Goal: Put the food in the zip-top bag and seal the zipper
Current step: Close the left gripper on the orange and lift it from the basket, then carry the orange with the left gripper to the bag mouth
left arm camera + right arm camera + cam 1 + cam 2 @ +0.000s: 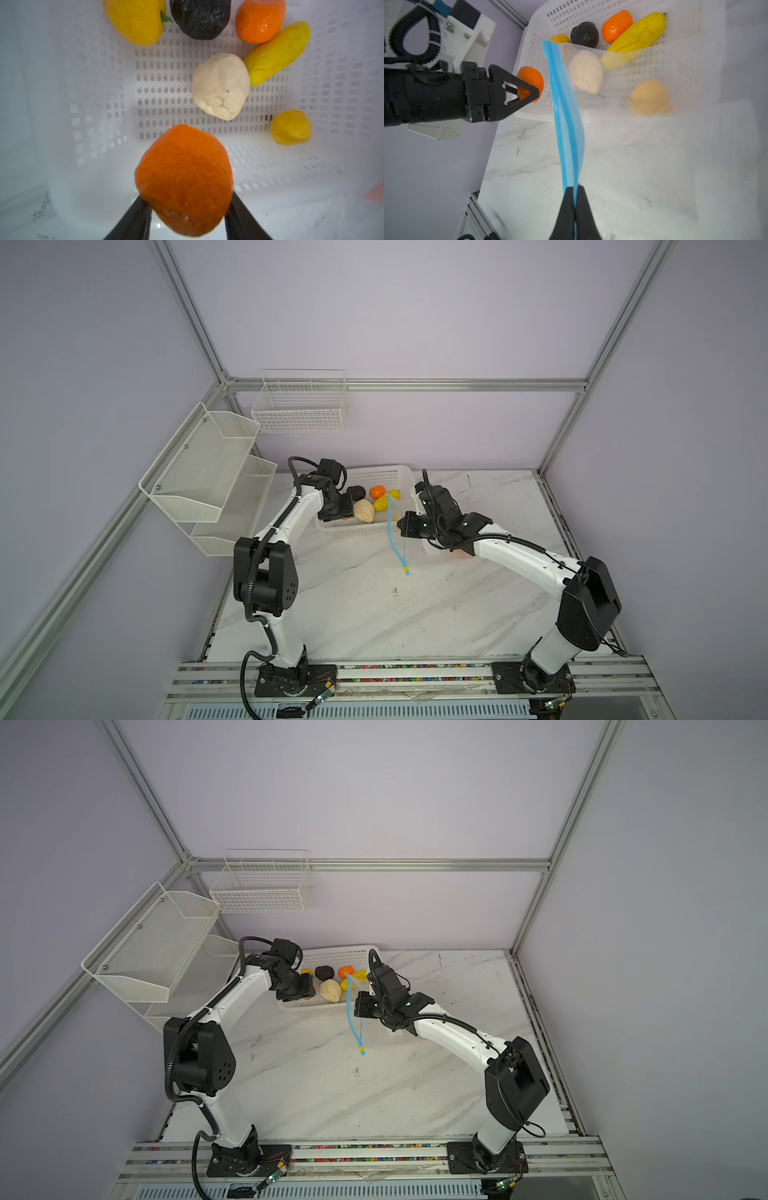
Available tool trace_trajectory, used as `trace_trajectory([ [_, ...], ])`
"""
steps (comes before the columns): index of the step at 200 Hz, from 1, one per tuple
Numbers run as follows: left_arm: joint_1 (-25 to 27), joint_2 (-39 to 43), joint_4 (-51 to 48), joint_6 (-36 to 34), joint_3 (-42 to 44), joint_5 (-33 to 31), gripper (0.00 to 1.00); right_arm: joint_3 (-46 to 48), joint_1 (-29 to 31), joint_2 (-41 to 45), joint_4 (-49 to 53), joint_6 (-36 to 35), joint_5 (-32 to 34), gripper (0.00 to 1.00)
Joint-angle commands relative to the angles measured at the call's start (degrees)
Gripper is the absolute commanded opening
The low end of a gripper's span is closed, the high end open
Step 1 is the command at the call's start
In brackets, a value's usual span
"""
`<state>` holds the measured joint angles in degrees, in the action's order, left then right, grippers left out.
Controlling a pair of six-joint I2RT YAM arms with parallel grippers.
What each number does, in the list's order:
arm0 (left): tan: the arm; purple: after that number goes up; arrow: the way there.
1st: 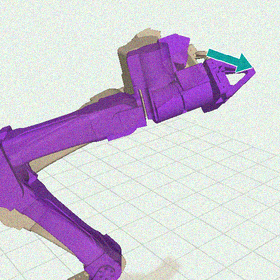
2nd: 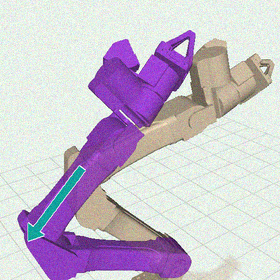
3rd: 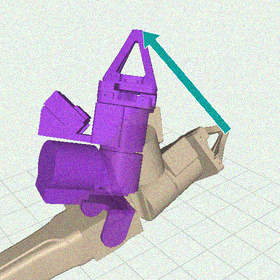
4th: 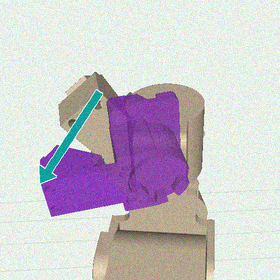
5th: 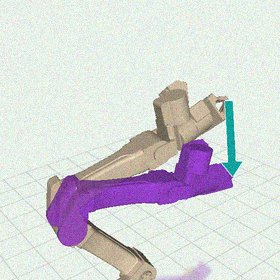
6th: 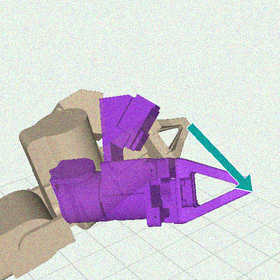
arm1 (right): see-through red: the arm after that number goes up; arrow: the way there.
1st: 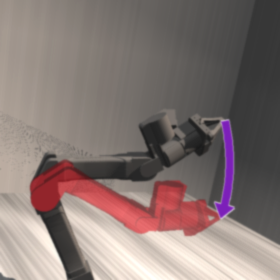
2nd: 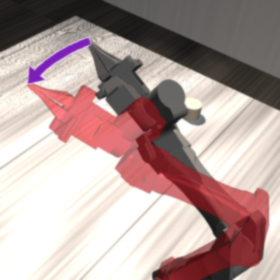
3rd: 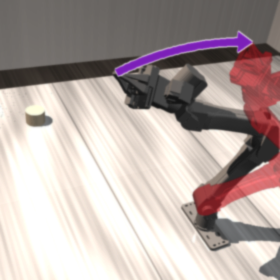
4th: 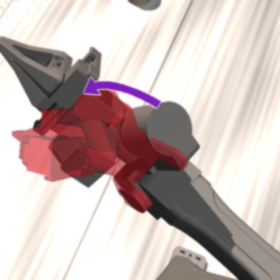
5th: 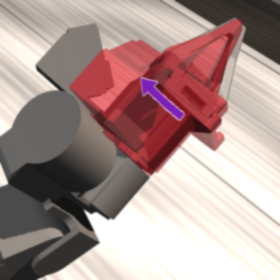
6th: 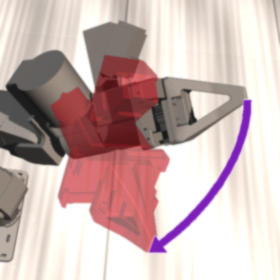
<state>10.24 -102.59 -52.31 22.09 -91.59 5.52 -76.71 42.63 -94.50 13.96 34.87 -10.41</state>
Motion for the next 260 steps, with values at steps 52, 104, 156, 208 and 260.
trace_trajectory([
  [52,0.0,15.3,11.6,1.1,13.1,24.5,0.52,-2.6,-0.3,-1.0,-0.6,1.0,-1.2,0.0],
  [104,0.0,23.9,27.3,5.1,22.8,42.8,0.5,-3.3,-0.3,-1.1,-0.3,1.2,-1.3,0.0],
  [156,0.4,26.6,34.9,11.5,25.0,49.6,0.49,-4.4,-0.3,-1.7,0.3,1.3,-0.9,0.0],
  [208,3.3,26.8,43.7,16.8,30.2,50.3,0.47,-4.9,-0.3,-2.3,0.0,1.3,-1.2,0.0],
  [260,4.8,26.5,45.2,16.6,33.3,49.8,0.46,-5.3,-0.3,-2.0,0.4,1.7,-0.7,0.0],
])
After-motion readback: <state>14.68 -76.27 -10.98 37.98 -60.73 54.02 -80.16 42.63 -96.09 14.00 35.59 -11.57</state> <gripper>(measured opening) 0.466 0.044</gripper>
